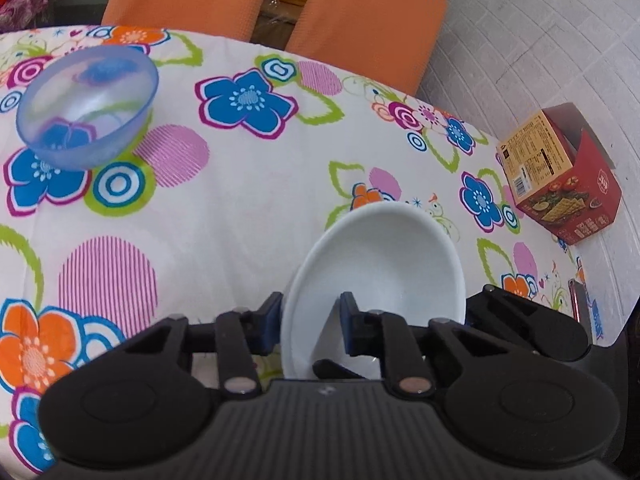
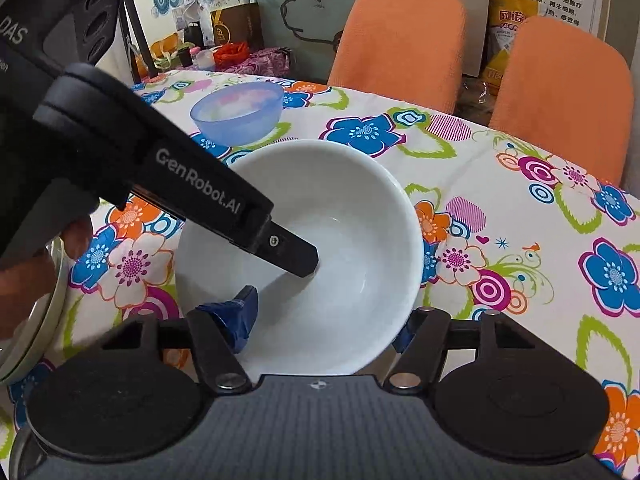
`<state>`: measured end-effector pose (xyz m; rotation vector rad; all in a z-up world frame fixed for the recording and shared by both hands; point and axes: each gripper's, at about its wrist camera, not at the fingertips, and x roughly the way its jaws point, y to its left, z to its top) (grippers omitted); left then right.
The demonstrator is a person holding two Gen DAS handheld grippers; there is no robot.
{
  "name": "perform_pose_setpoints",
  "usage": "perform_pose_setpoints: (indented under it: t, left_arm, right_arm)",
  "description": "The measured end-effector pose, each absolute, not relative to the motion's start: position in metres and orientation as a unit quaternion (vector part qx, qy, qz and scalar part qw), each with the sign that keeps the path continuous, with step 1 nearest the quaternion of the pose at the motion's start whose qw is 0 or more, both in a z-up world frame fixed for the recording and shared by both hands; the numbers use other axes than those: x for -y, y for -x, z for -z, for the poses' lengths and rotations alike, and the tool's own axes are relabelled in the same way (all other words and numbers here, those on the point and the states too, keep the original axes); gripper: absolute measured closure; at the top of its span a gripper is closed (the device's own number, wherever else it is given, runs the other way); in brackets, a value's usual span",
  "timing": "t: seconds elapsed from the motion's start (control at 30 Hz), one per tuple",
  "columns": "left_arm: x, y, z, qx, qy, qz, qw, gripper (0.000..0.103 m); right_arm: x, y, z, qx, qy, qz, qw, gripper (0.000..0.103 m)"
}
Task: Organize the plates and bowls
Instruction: 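Carry the white bowl with both tools toward the steel bowl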
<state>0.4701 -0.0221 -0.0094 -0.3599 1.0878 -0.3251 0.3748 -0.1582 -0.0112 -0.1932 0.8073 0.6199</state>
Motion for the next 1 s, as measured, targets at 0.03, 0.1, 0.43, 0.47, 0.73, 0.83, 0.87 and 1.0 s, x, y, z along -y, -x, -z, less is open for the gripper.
perform_pose_setpoints:
  t: [0.03, 0.1, 0.43, 0.47, 0.73, 0.83, 0.87, 1.0]
  left_arm:
    - [0.020, -0.472, 0.009, -0.515, 0.178, 0.151, 0.825, 0.088]
    - [0.018, -0.477, 0.008, -0.519, 0.189, 0.143, 0.821, 0.089]
    - [0.020, -0.443, -0.035, -0.503, 0.186, 0.158, 0.829, 0.089]
    - [0.020, -0.433, -0.041, -0.501, 0.186, 0.160, 0.830, 0.089]
    - [0.029, -0.333, -0.056, -0.499, 0.176, 0.184, 0.828, 0.089]
    - [0.036, -0.302, -0.047, -0.506, 0.162, 0.197, 0.824, 0.087]
    - [0.038, -0.295, -0.043, -0.509, 0.156, 0.198, 0.823, 0.086]
    - [0.043, -0.278, -0.028, -0.521, 0.144, 0.206, 0.816, 0.084]
  right_arm:
    - [0.158, -0.377, 0.010, -0.393, 0.089, -0.298, 0.866, 0.052]
    - [0.159, -0.381, 0.006, -0.405, 0.079, -0.298, 0.861, 0.052]
    - [0.162, -0.344, -0.038, -0.386, 0.094, -0.289, 0.871, 0.051]
    - [0.162, -0.334, -0.042, -0.384, 0.095, -0.289, 0.872, 0.051]
    - [0.161, -0.231, -0.055, -0.398, 0.107, -0.266, 0.871, 0.049]
    - [0.159, -0.206, -0.047, -0.410, 0.108, -0.257, 0.869, 0.049]
    - [0.158, -0.198, -0.043, -0.414, 0.108, -0.253, 0.867, 0.049]
    - [0.161, -0.186, -0.030, -0.429, 0.099, -0.245, 0.864, 0.049]
